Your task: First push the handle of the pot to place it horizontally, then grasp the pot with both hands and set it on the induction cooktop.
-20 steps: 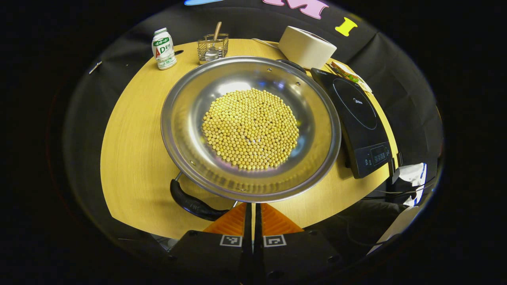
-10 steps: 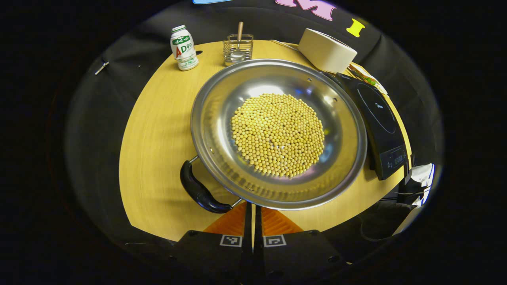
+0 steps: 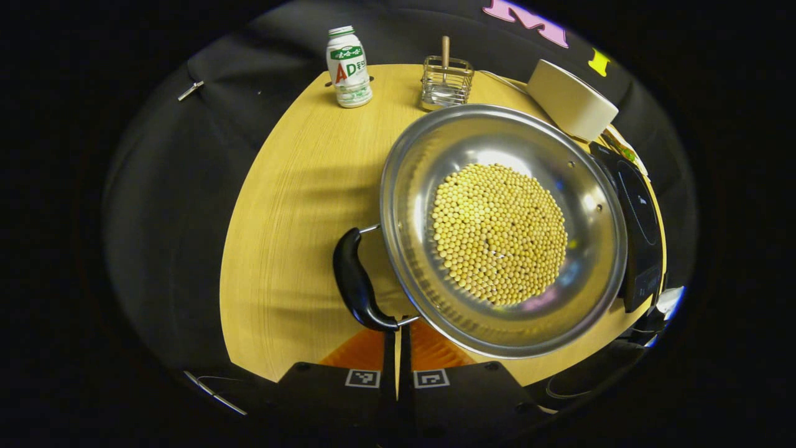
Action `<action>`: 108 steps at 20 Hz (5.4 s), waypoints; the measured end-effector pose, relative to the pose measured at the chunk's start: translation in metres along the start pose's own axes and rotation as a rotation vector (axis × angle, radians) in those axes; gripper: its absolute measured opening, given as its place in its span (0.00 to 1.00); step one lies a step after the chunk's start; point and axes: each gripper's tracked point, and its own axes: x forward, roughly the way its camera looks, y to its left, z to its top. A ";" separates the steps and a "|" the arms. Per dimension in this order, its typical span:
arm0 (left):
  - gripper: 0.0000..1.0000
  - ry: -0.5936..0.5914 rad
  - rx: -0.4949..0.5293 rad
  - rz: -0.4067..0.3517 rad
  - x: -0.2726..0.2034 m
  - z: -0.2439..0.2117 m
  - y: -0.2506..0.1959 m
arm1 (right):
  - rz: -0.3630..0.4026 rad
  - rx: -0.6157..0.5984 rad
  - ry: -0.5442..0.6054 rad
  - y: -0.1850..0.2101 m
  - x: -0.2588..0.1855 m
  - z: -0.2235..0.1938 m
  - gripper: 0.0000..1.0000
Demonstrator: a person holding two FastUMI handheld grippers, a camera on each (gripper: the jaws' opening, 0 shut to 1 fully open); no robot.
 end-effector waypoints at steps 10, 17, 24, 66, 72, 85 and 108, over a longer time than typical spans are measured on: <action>0.05 -0.086 0.047 0.099 0.017 0.054 0.032 | 0.004 -0.048 0.063 0.002 0.016 -0.016 0.96; 0.05 -0.145 0.114 0.109 0.024 0.081 0.018 | 0.039 -0.075 0.093 0.014 0.021 -0.025 0.98; 0.05 -0.221 0.110 0.186 0.008 0.070 0.026 | 0.082 -0.063 0.109 0.028 0.026 -0.031 0.98; 0.96 -0.424 0.000 -0.044 0.042 0.135 0.001 | 0.379 0.151 0.855 0.318 0.093 -0.291 0.98; 0.83 -0.421 0.015 -0.055 0.046 0.137 -0.001 | 0.317 0.139 0.864 0.323 0.103 -0.306 0.84; 0.63 -0.441 -0.015 -0.097 0.041 0.135 -0.005 | 0.296 0.146 0.890 0.323 0.110 -0.309 0.58; 0.61 -0.386 0.020 -0.163 -0.056 0.149 -0.193 | 0.269 0.123 0.908 0.125 0.114 -0.223 0.58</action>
